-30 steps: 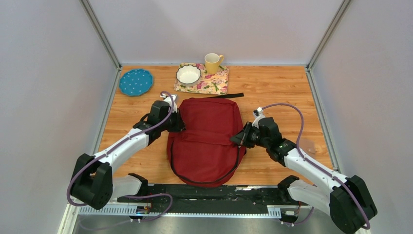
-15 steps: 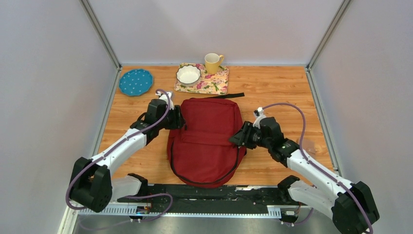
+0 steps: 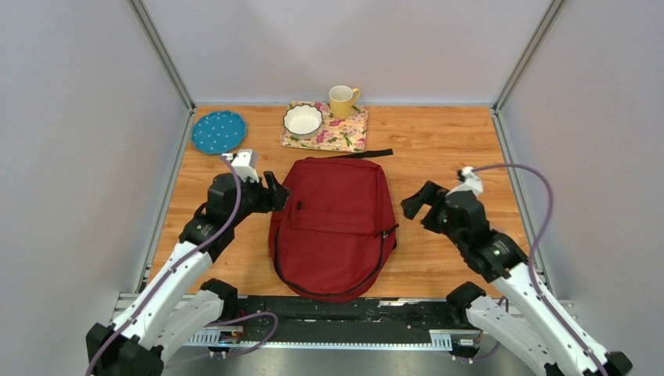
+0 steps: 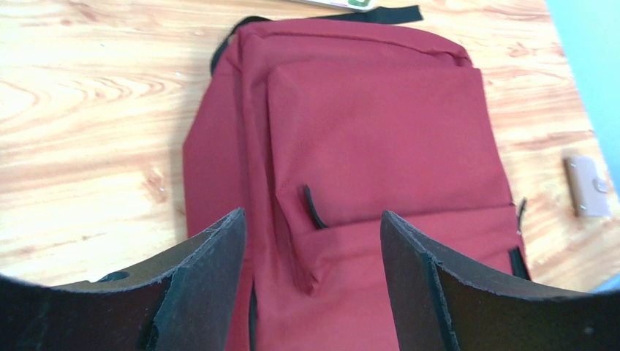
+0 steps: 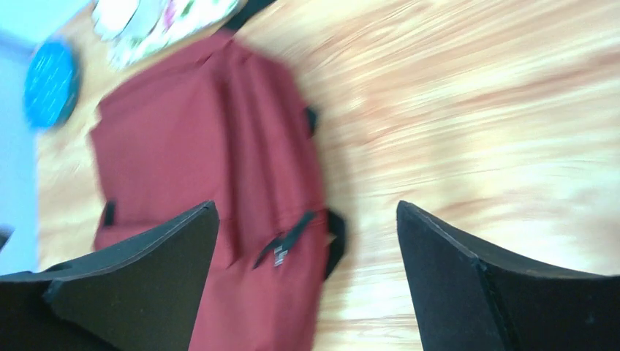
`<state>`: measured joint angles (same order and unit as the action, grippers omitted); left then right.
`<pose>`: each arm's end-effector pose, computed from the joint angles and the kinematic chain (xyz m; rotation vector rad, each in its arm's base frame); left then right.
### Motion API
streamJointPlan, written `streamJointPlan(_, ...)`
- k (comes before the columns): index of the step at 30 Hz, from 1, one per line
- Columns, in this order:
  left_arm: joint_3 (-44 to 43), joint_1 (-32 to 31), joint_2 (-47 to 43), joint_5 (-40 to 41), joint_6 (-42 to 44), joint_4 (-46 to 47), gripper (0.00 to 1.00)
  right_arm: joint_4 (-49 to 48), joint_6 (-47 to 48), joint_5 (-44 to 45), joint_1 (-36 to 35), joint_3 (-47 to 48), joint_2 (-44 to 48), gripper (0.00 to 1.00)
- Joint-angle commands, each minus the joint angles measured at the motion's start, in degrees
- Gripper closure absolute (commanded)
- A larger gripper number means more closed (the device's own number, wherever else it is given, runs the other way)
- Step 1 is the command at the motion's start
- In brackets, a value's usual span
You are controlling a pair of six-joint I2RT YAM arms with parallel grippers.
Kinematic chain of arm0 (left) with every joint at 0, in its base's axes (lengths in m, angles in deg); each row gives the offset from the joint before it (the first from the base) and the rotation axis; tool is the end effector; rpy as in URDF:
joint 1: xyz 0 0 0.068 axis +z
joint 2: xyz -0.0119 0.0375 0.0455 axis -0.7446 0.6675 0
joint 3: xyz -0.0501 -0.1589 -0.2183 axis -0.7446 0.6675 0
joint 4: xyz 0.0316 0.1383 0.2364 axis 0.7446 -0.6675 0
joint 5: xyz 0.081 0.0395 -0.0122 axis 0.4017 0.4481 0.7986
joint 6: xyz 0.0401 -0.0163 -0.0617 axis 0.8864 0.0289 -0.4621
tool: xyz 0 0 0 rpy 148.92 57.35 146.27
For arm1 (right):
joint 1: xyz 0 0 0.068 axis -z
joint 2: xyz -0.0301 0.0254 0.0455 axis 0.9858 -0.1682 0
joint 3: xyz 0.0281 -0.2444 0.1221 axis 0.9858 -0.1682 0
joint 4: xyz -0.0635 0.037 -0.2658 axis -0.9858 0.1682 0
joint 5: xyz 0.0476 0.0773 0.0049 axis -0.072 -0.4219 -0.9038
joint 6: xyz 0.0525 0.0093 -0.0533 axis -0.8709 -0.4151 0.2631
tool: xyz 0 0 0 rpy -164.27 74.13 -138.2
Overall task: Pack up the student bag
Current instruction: Unzip the student bag at the center of the board, then move the personal item to the center of the board.
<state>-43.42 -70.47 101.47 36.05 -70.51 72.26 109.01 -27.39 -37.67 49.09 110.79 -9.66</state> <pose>0.2104 -0.0911 0.2722 -0.0277 2.0201 -0.6152 0.1595 0.0782 0.2758 0.3778 2.1380 0.4927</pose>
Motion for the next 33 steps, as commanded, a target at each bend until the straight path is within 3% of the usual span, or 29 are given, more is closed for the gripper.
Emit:
streamJointPlan(1, 4.7, 0.4, -7.0, -7.2, -4.8, 0.1, 0.25, 20.2, -0.1, 28.5, 3.3, 5.3, 5.2, 0.03)
streamJointPlan(6, 6.3, 0.3, -10.2, -11.0, -8.2, 0.4, 0.25, 24.8, 1.5, 27.0, 12.7, 9.7, 1.9, 0.01)
streamJointPlan(9, 6.1, 0.4, -10.3, -14.4, -8.8, 1.1, 0.24, 22.3, 5.2, 23.1, 21.4, 10.4, -5.9, 0.0)
streamJointPlan(13, 6.2, 0.4, -10.2, -17.9, -9.0, 1.5, 0.24, 18.6, 6.8, 16.7, 39.1, 9.1, -14.9, 0.0)
streamJointPlan(16, 5.9, 0.4, -10.5, -19.0, -8.6, 0.8, 0.24, 15.0, 4.5, 16.4, 45.3, 7.9, -20.1, 0.0)
streamJointPlan(24, 6.1, 0.3, -10.7, -21.3, -8.6, 0.7, 0.23, 7.5, 1.3, 29.6, 47.0, 7.1, -33.9, 0.0)
streamJointPlan(28, 5.8, 0.4, -10.9, -21.8, -8.5, 0.3, 0.23, 3.4, 4.5, 15.2, 55.1, 7.3, -39.0, 0.0)
streamJointPlan(33, 5.7, 0.4, -10.9, -21.2, -7.9, -0.5, 0.23, -6.5, 8.2, 5.0, 58.1, 4.1, -40.9, 0.0)
